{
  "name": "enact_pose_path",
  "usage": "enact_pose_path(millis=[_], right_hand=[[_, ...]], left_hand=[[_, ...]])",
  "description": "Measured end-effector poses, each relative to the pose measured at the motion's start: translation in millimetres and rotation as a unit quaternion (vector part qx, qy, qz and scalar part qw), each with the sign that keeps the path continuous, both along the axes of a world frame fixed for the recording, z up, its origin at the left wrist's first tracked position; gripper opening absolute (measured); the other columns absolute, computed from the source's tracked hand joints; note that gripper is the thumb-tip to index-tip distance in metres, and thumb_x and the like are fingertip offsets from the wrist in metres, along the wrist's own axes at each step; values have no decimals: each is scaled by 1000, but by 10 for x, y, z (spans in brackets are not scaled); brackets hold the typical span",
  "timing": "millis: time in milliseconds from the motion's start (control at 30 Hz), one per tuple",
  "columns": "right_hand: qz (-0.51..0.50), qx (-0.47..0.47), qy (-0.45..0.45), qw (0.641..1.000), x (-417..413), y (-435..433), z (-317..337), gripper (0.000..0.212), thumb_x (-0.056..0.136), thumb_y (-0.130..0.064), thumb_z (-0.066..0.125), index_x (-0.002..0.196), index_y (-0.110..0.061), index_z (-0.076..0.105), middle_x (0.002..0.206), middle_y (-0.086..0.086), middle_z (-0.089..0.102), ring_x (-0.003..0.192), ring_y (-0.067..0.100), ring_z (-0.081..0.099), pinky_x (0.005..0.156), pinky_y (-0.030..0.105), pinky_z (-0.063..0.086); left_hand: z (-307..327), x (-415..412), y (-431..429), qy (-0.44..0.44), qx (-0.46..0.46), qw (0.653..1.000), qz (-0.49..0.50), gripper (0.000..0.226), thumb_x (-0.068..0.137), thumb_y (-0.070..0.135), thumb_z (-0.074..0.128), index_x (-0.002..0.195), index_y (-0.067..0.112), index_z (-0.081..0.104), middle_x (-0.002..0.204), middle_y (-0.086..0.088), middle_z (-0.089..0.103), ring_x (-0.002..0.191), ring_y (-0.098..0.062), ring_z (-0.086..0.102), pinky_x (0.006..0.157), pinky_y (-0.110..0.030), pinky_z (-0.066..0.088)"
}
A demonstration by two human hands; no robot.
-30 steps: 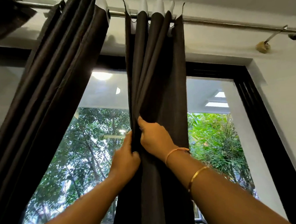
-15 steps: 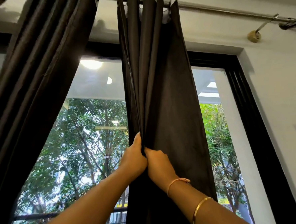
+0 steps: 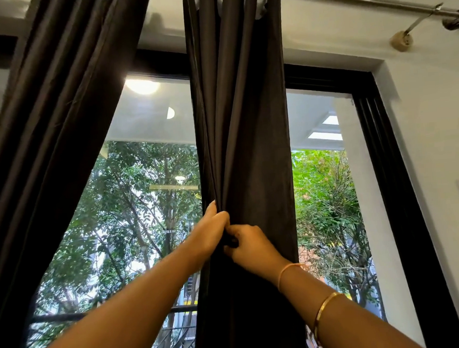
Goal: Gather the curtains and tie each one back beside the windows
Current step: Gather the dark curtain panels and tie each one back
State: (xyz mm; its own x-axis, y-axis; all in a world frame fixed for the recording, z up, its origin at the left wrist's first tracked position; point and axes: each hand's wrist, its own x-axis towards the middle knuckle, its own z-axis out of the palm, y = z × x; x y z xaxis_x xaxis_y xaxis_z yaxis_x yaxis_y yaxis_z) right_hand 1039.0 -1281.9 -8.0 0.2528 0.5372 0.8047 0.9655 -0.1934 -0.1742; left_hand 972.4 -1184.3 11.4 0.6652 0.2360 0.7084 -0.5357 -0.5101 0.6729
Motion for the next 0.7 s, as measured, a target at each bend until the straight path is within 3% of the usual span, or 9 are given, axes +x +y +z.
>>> enact_pose_path(millis=[100,200,233,300,400,467,533,600,700], right_hand=[[69,-41,88,993,30,-48,-39,36,81,4,57,116,-4,58,109,10,67,101,19,64,86,30,51],[123,-79,159,976,-15,-78,-27,31,80,10,53,110,4,59,96,12,69,83,13,66,76,32,55],[93,-75,119,986,-41,-106,24,29,80,8,53,108,4,63,100,16,69,89,17,66,83,37,54],[-44,-36,-44,997,-45,-199,139,33,81,-2,52,111,-5,67,117,13,66,113,23,59,100,34,43],[-265,156,-249,918,-33,-425,338,46,81,-14,57,126,-18,57,140,6,49,136,24,37,115,44,14],[-333,258,-203,884,1,-566,439,64,80,-19,62,140,-20,40,150,12,32,142,30,23,114,54,8],[-329,277,-57,901,61,-683,517,80,83,-26,64,148,-19,18,153,16,20,141,35,22,111,55,19],[-222,278,71,932,145,-734,547,82,83,-23,66,147,-14,16,143,19,37,127,38,42,100,50,38],[-221,255,49,940,180,-706,451,58,88,-10,53,142,-14,31,112,24,62,100,42,59,76,42,47]], left_hand=[[-27,45,-35,-36,36,990,132,35,89,21,49,123,14,45,93,-2,58,87,-23,54,71,-31,39],[-67,103,-64,-56,80,953,288,43,88,8,44,131,9,36,85,-5,51,71,-19,45,59,-28,33],[-78,124,-62,-54,89,946,307,46,87,4,42,131,8,34,83,-6,49,69,-18,44,58,-28,32],[-107,155,-57,-52,120,940,317,40,84,1,40,123,7,33,80,-6,46,68,-21,43,60,-31,33],[-123,162,-40,-61,135,933,329,22,85,-1,38,102,11,30,68,1,37,54,-13,38,47,-27,25],[-126,138,-24,-67,137,930,334,24,86,-1,38,95,16,24,66,1,37,53,-10,37,43,-24,21],[-127,106,-11,-76,135,932,326,24,85,-1,38,94,17,25,67,-1,40,54,-11,39,43,-24,23],[-116,62,-21,-82,129,937,315,22,85,0,39,94,16,27,67,-2,43,54,-12,41,42,-24,25],[-90,5,-72,-86,119,940,307,20,85,1,41,95,15,32,68,-1,44,56,-11,42,43,-24,27]])
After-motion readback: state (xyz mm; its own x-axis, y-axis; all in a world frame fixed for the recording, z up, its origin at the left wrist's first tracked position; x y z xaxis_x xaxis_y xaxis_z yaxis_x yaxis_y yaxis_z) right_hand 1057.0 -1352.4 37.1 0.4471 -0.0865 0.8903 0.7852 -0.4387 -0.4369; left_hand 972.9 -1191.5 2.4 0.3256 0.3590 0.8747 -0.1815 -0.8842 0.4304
